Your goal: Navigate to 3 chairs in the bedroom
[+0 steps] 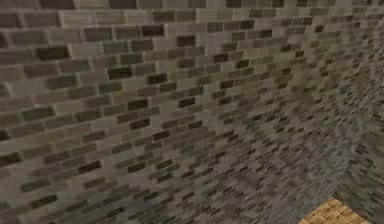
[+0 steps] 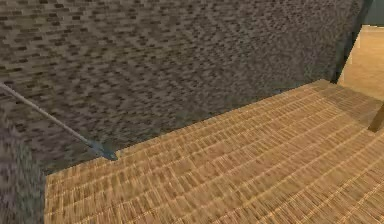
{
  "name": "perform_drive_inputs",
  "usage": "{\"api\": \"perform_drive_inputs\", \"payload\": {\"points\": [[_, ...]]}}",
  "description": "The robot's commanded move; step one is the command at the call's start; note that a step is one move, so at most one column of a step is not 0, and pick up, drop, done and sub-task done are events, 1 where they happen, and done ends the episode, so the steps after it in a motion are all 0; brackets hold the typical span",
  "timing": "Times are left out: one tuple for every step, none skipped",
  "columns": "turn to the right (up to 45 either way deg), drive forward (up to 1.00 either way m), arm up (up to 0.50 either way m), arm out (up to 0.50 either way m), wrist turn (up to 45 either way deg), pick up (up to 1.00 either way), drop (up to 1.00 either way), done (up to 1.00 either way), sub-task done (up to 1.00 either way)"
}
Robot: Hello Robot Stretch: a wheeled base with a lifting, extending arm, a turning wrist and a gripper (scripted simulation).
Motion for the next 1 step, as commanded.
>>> {"api": "perform_drive_inputs", "payload": {"points": [[45.0,0.0,0.0,0.0,0.0,0.0,0.0,0.0,0.0]]}}
